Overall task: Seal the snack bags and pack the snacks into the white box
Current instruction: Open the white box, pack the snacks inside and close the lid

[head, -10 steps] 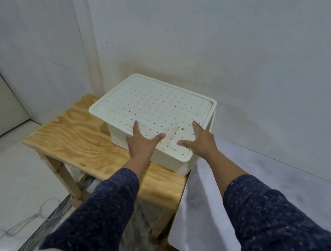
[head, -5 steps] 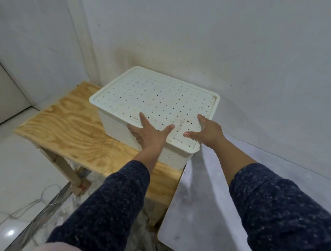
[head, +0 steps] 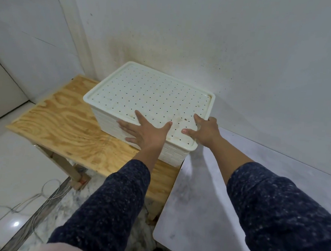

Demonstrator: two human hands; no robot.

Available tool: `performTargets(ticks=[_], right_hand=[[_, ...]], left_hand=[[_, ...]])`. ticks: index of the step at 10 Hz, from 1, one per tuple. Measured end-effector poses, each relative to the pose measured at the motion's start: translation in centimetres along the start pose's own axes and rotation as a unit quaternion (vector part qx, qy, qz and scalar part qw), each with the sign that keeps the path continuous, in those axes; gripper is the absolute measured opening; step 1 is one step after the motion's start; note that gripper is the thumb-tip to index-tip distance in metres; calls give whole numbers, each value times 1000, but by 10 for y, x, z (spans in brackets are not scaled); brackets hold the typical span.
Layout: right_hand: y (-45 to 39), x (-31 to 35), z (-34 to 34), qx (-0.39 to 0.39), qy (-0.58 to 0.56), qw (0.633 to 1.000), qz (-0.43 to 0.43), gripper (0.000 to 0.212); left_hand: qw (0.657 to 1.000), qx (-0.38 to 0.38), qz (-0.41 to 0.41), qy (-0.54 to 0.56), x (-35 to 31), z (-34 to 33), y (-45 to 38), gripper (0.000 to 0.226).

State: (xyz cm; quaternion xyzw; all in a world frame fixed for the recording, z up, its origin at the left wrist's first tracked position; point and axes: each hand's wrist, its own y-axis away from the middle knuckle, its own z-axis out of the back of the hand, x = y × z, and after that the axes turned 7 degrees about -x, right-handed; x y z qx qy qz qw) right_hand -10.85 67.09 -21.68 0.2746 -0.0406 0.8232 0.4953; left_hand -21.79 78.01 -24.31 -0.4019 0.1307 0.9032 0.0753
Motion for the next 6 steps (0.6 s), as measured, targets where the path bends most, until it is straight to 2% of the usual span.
performTargets(ticks=[1, 2, 3, 4, 5, 6], right_hand=[[-9, -2, -1, -9, 98, 995, 30, 83], [-12, 0, -7, 8, 144, 988, 54, 78], [-15, 0, -7, 27, 149, 987, 51, 75], [-17, -7, -6, 38, 137, 988, 64, 72], [-8, -9, -1, -50, 4, 997, 58, 64], [39, -12, -10, -179, -173, 968, 9, 53]], left_hand=[[988, -42, -84, -126, -2, -3, -4, 107], [944, 19, -205, -257, -3, -2, -10, 83], [914, 78, -233, -323, -6, 1, -19, 81], [903, 128, -216, -350, -13, 6, -21, 83], [933, 135, -224, -248, -17, 14, -26, 72], [947, 43, -318, -34, 15, 26, -8, 43]])
